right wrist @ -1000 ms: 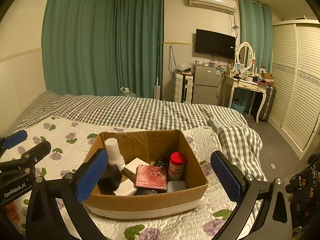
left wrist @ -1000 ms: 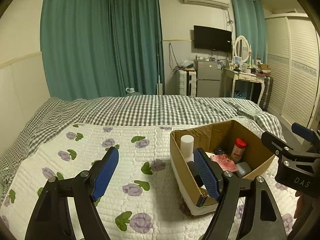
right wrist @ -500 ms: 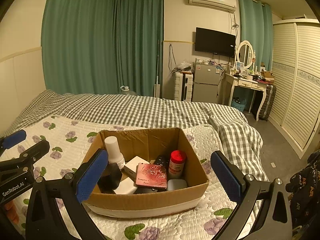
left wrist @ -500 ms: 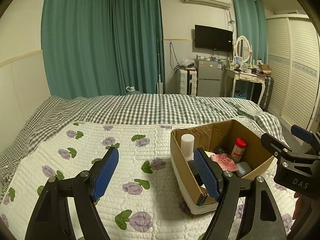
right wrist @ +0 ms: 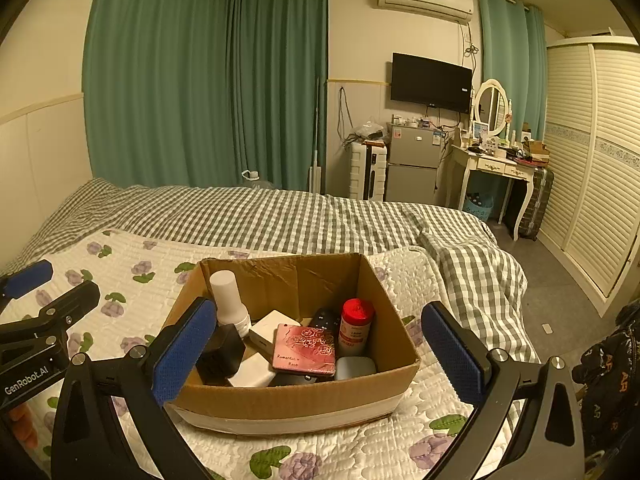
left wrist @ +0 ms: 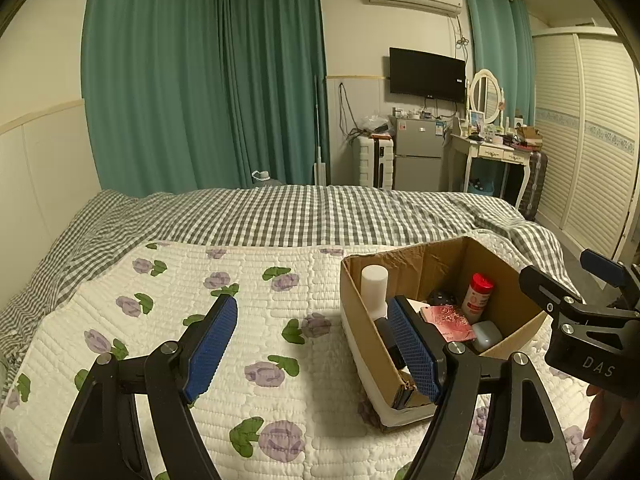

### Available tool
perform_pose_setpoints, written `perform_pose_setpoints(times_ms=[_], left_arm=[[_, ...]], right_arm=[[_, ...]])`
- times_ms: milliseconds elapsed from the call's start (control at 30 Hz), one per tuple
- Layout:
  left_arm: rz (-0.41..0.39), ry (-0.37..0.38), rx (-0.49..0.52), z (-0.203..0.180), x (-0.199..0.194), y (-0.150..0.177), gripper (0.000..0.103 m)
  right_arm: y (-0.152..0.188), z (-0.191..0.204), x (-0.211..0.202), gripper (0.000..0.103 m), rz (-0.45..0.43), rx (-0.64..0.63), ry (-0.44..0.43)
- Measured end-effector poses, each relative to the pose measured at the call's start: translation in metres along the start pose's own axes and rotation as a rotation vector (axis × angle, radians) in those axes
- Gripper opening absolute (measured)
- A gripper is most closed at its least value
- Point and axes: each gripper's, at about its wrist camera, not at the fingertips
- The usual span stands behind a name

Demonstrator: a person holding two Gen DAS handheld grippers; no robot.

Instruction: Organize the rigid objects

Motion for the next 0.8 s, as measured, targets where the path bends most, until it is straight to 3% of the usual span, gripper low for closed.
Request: perform_pose_setpoints(times_ms=[800], left_arm=[[0.019, -0.003, 0.011, -0.0033, 0.0026, -0.0023, 0.080]], right_arm=[[0.0055, 0.0013, 0.0030, 0.103, 0.008, 0.001, -0.001]])
Point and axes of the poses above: each gripper's, at about its wrist camera, not at the fingertips, and x roughly the way its jaws point, z to its left, y to its underside, and after that the axes turned 3 degrees about y, right-handed
